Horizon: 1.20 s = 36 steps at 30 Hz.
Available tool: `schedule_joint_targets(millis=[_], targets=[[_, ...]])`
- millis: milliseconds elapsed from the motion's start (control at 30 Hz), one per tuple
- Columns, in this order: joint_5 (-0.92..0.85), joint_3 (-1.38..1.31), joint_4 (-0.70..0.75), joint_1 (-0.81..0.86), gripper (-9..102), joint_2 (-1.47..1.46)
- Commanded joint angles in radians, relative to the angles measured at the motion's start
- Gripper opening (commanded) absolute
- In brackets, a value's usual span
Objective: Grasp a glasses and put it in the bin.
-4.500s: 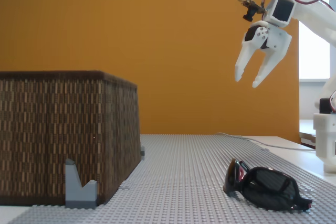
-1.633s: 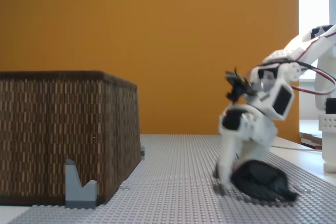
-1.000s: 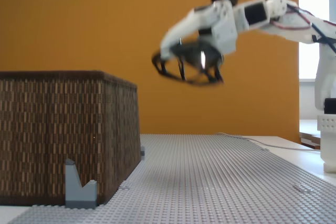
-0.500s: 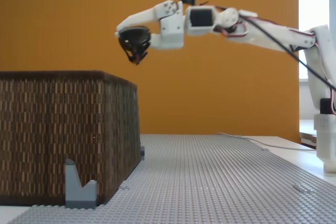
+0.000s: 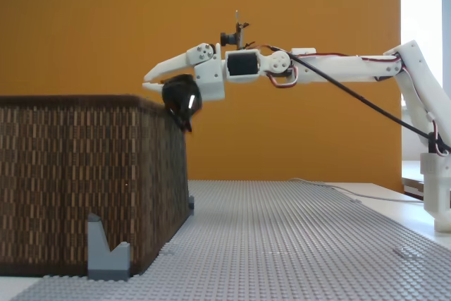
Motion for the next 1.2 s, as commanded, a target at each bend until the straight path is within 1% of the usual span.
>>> schedule_joint_targets(millis=[0,133,200,233,400,533,667,700,767,867,1000,1167], targets=[[-0.008,-0.06,-0.081,0.006,-1,0.037],[-0.023,-0.091,-0.083,-0.021,-1,0.097],[-0.041,-0.092,-0.032,-0.044,-1,0.135],[-0.051,-0.1,0.049,-0.057,-1,0.156],[-0.169,-0.133,0.597,-0.129,-1,0.27],[-0.265,-0.135,0.976,-0.193,-1,0.357],[-0.291,-0.12,1.259,-0.224,-1,0.393],[-0.308,-0.118,1.367,-0.229,-1,0.394],[-0.327,-0.112,1.489,-0.236,-1,0.393],[-0.353,-0.06,1.583,-0.241,-1,0.391],[-0.322,-0.04,1.566,-0.238,-1,0.365],[-0.27,0.018,1.62,-0.262,-1,0.368]])
